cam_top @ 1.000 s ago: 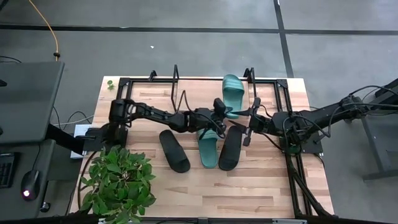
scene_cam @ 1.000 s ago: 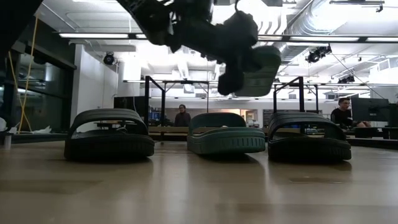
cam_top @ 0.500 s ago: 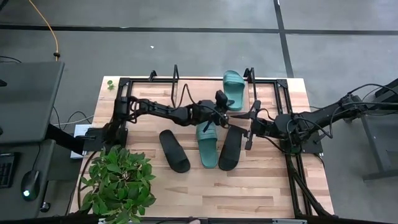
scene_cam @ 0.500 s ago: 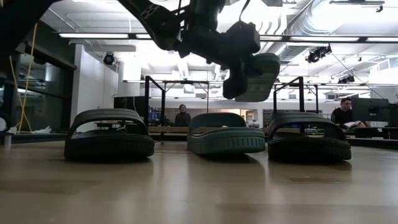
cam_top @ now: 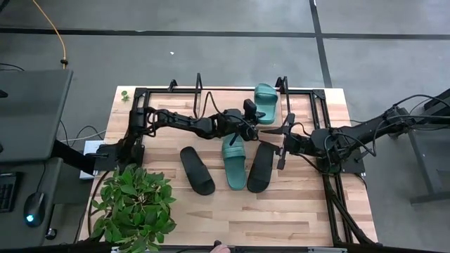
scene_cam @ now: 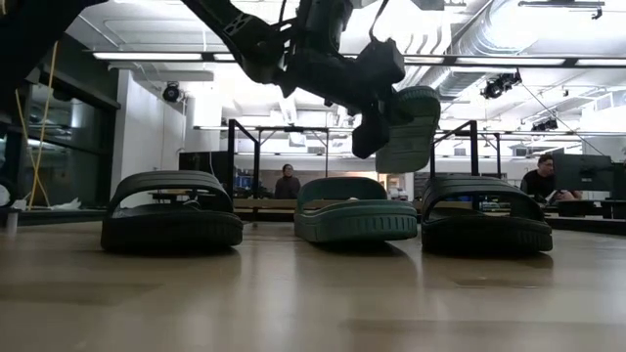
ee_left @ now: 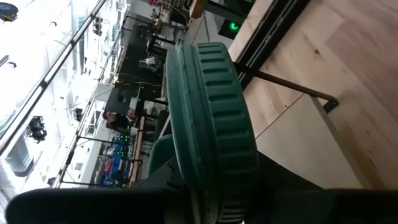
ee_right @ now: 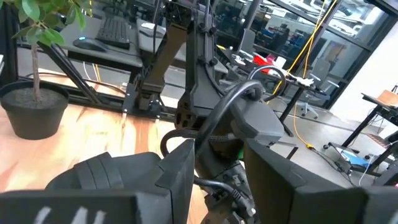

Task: Pick and place slides into the shelf
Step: Put the bottom green slides on the shelf

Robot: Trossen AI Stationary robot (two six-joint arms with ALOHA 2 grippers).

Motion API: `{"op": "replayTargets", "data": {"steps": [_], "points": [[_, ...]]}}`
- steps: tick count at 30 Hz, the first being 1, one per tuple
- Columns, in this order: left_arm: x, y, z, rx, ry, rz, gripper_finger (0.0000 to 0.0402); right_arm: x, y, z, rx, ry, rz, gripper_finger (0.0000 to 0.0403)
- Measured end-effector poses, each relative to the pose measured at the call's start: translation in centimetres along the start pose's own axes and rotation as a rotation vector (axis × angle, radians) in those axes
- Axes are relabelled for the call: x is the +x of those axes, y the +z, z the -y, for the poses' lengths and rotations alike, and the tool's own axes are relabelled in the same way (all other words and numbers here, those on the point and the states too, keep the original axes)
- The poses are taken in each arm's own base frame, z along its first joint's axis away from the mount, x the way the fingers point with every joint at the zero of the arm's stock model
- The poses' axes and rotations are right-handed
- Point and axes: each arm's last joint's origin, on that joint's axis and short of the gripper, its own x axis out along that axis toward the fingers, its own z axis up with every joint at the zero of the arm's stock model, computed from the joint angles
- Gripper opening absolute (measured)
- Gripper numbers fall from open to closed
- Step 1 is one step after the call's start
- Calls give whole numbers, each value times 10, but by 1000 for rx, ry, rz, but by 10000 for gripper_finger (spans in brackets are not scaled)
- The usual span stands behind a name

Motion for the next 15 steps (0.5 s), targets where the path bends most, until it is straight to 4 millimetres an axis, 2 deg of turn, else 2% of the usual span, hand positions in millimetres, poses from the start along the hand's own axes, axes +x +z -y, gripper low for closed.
{"op": "replayTargets", "data": {"steps": [5, 9, 15], "points": [[11, 0, 8, -8, 13, -8, 67, 0, 0, 0, 0, 0, 0, 129], [25, 1, 15, 12, 19, -46, 77, 0, -1, 0, -11, 1, -5, 129], [38, 3, 18, 23, 35, -60, 79, 0, -2, -1, -24, 5, -23, 129]]}}
